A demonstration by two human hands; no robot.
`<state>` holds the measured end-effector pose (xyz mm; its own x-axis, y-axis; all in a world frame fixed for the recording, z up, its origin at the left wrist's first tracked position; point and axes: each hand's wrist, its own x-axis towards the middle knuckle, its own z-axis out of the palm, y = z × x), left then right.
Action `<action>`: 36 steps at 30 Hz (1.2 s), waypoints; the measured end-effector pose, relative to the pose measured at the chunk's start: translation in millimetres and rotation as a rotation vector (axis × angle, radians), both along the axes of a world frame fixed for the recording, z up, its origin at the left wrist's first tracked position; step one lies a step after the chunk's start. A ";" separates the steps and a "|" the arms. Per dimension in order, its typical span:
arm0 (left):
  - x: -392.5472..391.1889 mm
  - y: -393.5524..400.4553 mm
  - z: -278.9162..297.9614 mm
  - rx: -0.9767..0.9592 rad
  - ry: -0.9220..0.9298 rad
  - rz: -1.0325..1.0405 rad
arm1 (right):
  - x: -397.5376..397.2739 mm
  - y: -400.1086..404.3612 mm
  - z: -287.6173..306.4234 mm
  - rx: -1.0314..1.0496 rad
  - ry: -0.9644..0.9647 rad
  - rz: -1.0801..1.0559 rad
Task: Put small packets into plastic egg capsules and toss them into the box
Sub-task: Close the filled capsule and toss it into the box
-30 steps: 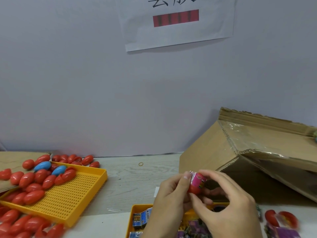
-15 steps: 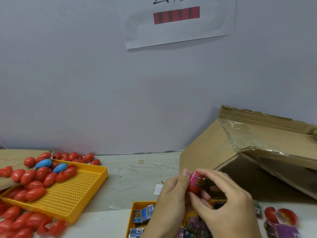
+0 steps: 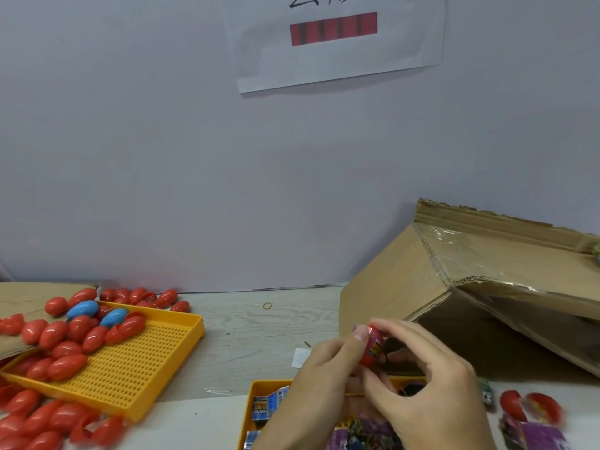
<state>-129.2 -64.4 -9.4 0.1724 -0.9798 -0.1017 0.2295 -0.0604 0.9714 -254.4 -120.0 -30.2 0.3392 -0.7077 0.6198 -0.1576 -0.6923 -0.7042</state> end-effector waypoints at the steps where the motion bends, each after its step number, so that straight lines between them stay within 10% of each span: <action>1: 1.3 0.6 -0.1 0.010 0.002 -0.002 | -0.2 0.0 -0.1 -0.007 0.006 0.001; 36: -9.1 -1.0 7.6 0.069 -0.292 0.220 | -0.4 -0.9 0.8 -0.008 0.086 0.010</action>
